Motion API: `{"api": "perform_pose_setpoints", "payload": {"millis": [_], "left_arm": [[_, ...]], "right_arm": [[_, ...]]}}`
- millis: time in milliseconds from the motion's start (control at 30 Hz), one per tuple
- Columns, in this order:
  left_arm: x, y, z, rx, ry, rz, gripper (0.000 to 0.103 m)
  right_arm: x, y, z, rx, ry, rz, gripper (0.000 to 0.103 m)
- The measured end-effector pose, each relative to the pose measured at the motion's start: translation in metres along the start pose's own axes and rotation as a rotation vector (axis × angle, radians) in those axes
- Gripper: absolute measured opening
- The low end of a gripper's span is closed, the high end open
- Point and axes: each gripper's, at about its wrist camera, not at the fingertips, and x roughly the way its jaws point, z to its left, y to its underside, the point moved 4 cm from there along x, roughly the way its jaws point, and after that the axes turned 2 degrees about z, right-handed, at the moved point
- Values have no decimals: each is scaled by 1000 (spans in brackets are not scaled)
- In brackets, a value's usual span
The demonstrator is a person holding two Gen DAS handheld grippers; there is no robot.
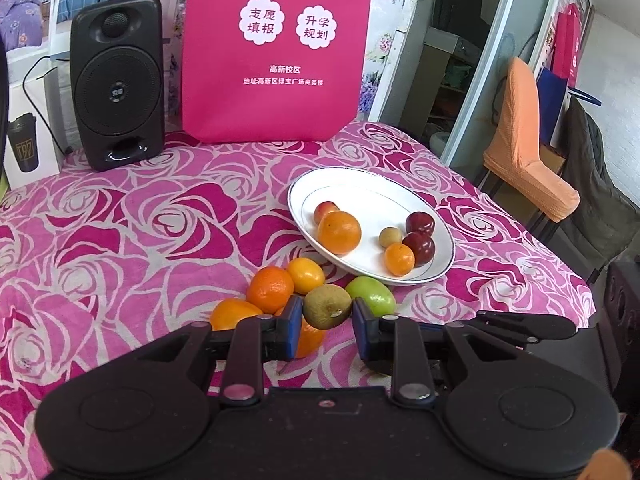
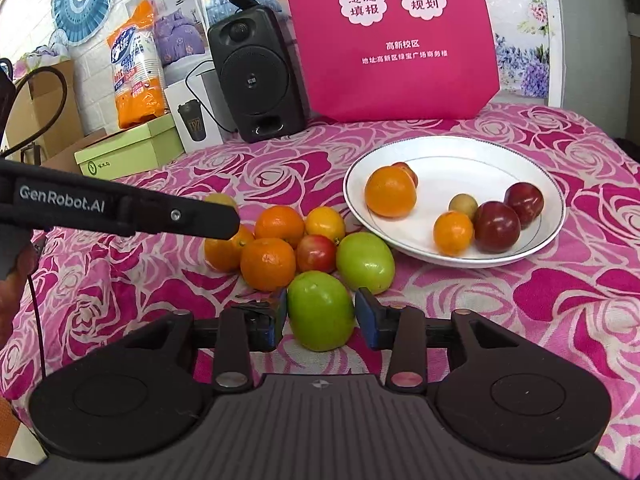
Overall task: Organize fruits
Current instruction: 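Carry the olive-green fruit and green apple onto the plate and open both tools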
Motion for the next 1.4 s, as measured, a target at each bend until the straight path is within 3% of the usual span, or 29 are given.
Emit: {"api": "perform_pose_setpoints", "payload": {"millis": [200,367,833,967,1400], "left_arm": [[4,-8,-5,20,13,-7,103],[10,-25,-12,51,23,-26,103],[57,-81,-33,74,64,-61,103],[75,-93,-36,72,72,-57,103],[135,-116,-21,49,57,-13,103]], "right_arm": [[-2,0,-4,17,-5,-6,65],[-16,-12,-13,28,18,-69,65],[-18,-58,-77,74,150,-206,65],[-10,-64,-88,56,183,-212,65],[33,-76,-110,54,156,-162,65]]}}
